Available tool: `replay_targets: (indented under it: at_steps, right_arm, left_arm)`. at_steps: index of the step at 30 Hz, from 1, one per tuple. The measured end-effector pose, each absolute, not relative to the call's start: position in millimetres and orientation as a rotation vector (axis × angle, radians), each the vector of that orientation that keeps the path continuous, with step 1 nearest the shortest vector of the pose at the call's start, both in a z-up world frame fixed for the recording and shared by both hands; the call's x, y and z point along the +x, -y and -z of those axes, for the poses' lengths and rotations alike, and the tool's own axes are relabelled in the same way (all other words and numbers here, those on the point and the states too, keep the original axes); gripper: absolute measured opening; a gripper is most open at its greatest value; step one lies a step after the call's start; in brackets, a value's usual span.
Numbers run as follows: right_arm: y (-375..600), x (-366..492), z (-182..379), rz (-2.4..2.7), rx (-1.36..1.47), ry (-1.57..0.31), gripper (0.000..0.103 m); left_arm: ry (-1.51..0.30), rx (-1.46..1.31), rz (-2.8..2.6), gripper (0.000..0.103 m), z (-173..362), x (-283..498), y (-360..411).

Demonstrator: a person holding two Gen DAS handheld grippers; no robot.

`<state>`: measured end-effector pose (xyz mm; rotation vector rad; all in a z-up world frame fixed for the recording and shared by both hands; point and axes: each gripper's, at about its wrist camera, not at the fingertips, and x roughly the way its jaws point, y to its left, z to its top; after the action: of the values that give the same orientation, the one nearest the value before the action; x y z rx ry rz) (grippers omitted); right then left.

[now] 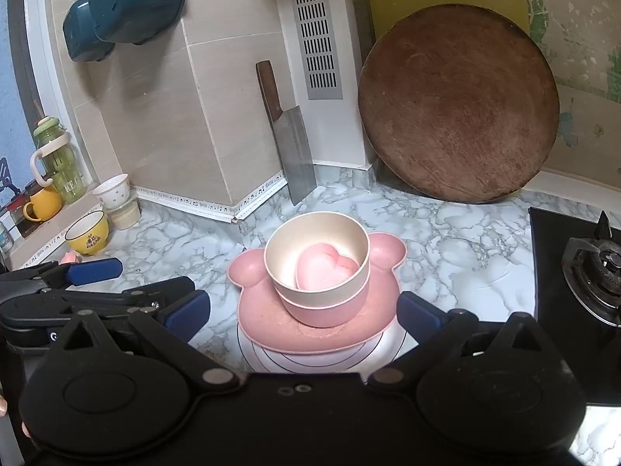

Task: Organize plates and bowls

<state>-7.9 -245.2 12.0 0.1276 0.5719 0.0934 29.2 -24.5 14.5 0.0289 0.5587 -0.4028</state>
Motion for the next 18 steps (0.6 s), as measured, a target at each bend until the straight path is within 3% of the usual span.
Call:
replay_targets:
  at_steps: [18]
  right_arm:
    - [246.4,-4.9,-11.2,-0.08,0.138,-0.579,0.103]
  left_arm:
    - [-0.556,0.035,0.407,0.103,-11.8,30.8,26.4]
